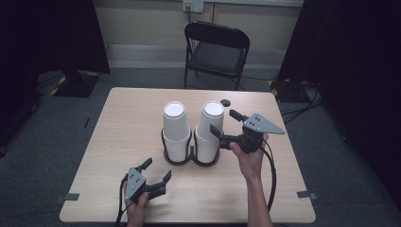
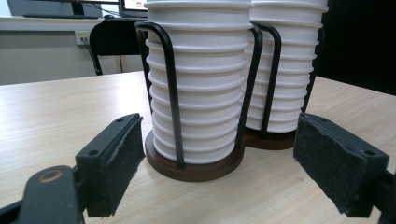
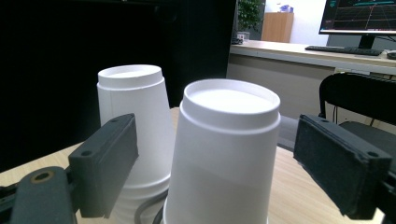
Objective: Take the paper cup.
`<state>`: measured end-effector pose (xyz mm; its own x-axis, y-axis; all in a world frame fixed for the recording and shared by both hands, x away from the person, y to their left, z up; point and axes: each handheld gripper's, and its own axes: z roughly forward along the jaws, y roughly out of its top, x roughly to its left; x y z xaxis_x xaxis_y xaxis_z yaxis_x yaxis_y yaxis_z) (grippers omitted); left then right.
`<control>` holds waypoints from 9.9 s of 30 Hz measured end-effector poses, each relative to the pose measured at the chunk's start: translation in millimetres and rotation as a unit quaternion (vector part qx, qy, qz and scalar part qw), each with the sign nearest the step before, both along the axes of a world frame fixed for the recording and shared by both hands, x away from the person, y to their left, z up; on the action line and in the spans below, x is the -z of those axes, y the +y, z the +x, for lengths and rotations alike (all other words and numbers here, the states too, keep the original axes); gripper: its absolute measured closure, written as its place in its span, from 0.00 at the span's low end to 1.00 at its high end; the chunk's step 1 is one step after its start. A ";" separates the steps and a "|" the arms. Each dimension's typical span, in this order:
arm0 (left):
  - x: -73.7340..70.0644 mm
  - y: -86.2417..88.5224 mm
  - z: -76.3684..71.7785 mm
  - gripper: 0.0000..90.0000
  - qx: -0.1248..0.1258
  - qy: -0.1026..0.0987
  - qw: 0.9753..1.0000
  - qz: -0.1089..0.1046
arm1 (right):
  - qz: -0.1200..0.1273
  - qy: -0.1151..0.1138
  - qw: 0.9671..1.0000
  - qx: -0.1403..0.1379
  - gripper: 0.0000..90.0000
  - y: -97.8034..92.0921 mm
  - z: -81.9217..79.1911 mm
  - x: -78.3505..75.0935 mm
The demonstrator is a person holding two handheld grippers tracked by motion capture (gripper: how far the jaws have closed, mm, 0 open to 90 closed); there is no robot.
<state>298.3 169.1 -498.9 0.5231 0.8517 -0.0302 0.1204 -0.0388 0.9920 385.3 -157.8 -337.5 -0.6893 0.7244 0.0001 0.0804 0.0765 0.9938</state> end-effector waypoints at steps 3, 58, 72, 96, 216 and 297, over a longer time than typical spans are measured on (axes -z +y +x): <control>-0.1 -0.2 -0.1 0.18 0.002 -0.001 1.000 0.004 | -0.009 -0.001 1.000 0.004 0.15 6.0 5.8 -1.9; -0.2 -0.1 0.8 0.18 0.000 0.004 1.000 0.001 | -0.061 0.083 0.994 0.022 0.10 43.3 54.0 56.2; -0.2 -1.1 0.2 0.18 -0.003 0.000 1.000 0.005 | -0.056 0.079 0.995 0.017 0.13 41.9 54.4 52.8; -0.1 -0.5 0.3 0.18 0.003 0.000 1.000 0.003 | -0.034 0.070 0.997 0.021 0.14 40.5 53.0 48.0; -4.0 -9.0 4.8 0.32 0.072 0.035 0.997 -0.002 | 0.107 0.126 0.985 0.039 0.15 -37.1 -42.5 66.2; -7.5 -76.2 0.5 0.96 0.185 -0.062 0.980 -0.045 | 0.266 0.303 0.908 -0.112 0.12 21.2 -71.4 129.7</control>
<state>298.8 92.9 -491.3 0.8001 0.5998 -0.0129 -0.0064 0.0301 0.9995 313.9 -136.6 -467.3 -0.5767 0.3527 0.7368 0.6662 -0.3189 0.6741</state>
